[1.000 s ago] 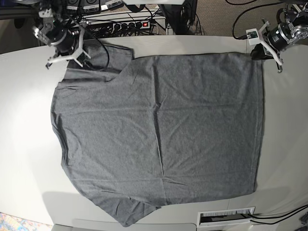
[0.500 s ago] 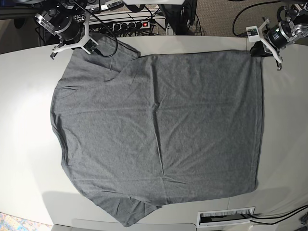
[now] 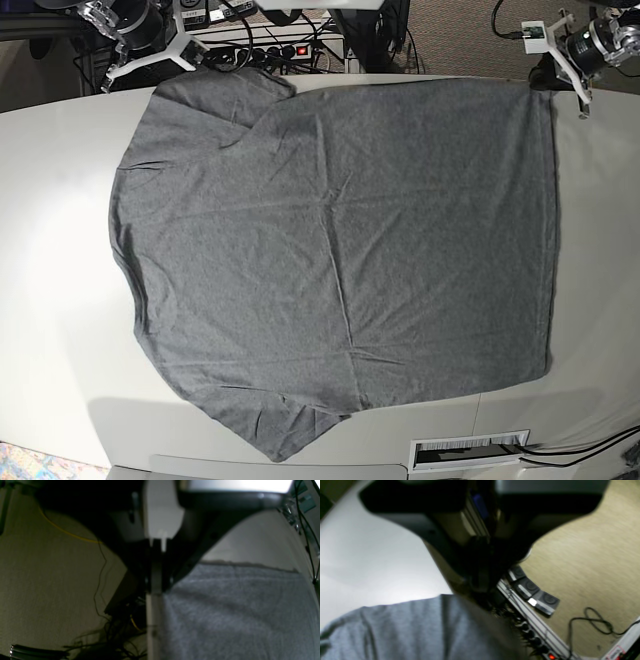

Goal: Fold the T-shirt properly
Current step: 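Pull the shirt's shoulder edges toward the robot with both grippers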

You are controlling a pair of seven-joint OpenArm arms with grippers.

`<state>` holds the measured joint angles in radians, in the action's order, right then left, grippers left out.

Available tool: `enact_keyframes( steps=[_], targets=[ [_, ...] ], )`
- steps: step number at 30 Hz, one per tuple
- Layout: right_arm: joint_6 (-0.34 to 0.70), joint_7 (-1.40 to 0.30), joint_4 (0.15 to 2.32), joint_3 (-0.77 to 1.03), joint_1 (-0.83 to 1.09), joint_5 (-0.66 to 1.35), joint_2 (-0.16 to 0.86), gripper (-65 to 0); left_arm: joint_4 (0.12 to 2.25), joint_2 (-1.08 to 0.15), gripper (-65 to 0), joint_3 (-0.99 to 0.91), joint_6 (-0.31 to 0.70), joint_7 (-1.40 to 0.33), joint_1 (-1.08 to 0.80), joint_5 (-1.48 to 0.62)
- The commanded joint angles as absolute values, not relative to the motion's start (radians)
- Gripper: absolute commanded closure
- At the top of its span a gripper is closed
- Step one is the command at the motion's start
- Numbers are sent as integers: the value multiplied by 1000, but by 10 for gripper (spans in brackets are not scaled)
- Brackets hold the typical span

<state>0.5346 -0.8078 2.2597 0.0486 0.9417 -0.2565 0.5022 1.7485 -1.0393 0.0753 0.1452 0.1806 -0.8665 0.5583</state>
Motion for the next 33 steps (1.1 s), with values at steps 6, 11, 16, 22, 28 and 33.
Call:
enact_keyframes(
  steps=[6,11,16,22,28,33],
  targets=[
    [527,-793,2278,54,944,-263,516,0,1755,-1050,0,83,175,131,-879,584],
    [527,-747,2278,54,869,-263,515,-270,1755,-1050,0,83,173,158,-864,583],
    [527,-726,2238,54,791,-262,515,-270,1755,-1050,0,83,173,158,-861,584],
    [527,-686,2083,54,715,-226,515,-270,1755,-1050,0,83,173,159,-845,571],
    [528,-681,2053,54,696,-217,515,-240,1755,-1050,0,83,176,159,-845,564],
    [527,-685,2053,54,696,-179,515,0,1755,-1049,0,83,176,183,-845,564]
  ],
)
